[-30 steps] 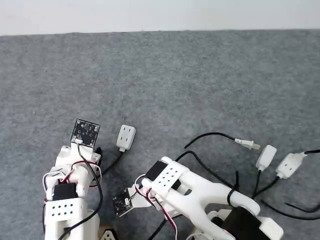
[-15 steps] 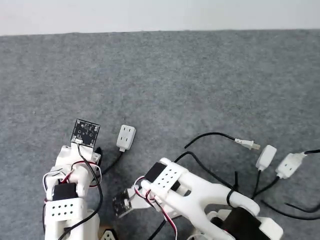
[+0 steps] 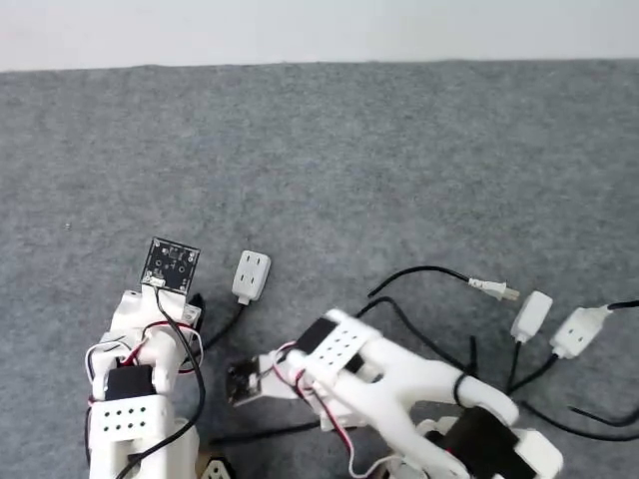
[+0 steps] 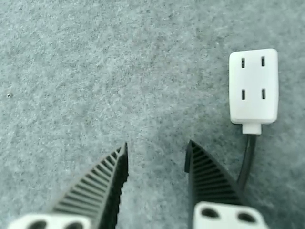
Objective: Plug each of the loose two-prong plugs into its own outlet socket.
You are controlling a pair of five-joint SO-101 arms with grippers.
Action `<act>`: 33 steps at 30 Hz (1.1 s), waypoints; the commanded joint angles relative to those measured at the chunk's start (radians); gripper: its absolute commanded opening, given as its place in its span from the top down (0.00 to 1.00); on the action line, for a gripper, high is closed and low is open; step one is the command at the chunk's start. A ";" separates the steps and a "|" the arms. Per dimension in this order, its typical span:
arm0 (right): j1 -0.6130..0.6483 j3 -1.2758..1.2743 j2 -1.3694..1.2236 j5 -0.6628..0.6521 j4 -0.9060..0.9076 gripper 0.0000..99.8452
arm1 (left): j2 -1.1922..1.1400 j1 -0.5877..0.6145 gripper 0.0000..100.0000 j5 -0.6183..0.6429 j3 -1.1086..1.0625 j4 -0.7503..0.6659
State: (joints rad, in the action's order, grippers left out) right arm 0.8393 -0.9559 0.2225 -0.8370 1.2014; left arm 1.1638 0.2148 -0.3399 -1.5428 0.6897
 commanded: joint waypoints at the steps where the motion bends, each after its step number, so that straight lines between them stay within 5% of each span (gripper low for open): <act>1: -0.153 0.003 0.160 0.018 -0.024 0.99 | 0.014 0.008 0.81 0.006 0.010 -0.028; 7: -0.378 -0.005 0.507 0.331 -0.111 0.99 | 0.014 0.008 0.81 0.006 0.010 -0.028; 13: -0.438 -0.072 0.593 0.666 -0.148 0.99 | 0.014 0.008 0.81 0.006 0.010 -0.028; 28: -0.453 -0.009 0.176 0.744 -0.325 0.99 | 0.014 0.008 0.81 0.006 0.010 -0.028; 33: -0.452 0.052 0.071 0.681 -0.323 0.84 | 0.014 0.008 0.81 0.006 0.010 -0.028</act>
State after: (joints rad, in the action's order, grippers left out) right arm 0.3851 -0.9805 0.3237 -0.1297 0.8899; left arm 1.1638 0.2148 -0.3399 -1.5428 0.6897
